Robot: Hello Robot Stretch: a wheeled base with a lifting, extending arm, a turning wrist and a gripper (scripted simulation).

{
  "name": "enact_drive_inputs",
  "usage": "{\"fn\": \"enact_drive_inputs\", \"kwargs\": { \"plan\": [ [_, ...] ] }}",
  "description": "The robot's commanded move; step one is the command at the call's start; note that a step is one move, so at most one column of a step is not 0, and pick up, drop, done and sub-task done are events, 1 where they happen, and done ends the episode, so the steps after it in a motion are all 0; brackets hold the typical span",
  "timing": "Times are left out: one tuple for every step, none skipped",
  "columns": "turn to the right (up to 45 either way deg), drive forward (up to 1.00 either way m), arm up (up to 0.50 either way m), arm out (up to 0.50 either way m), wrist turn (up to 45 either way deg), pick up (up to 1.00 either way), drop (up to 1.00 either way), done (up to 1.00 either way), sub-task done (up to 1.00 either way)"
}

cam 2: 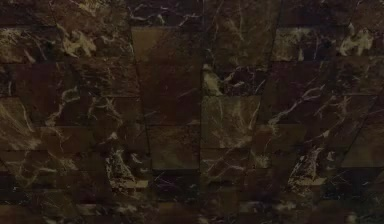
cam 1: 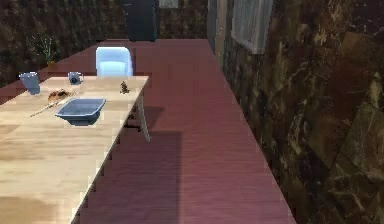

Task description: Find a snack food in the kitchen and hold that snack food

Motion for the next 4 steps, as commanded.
{"fn": "enact_drive_inputs", "kwargs": {
  "plan": [
    [0.0, 1.00, 0.00, 0.00, 0.0, 0.00, 0.00, 0.00, 0.00],
    [-45.0, 0.00, 0.00, 0.00, 0.0, 0.00, 0.00, 0.00, 0.00],
    [-45.0, 0.00, 0.00, 0.00, 0.0, 0.00, 0.00, 0.00, 0.00],
    [-36.0, 0.00, 0.00, 0.00, 0.0, 0.00, 0.00, 0.00, 0.00]
  ]
}}
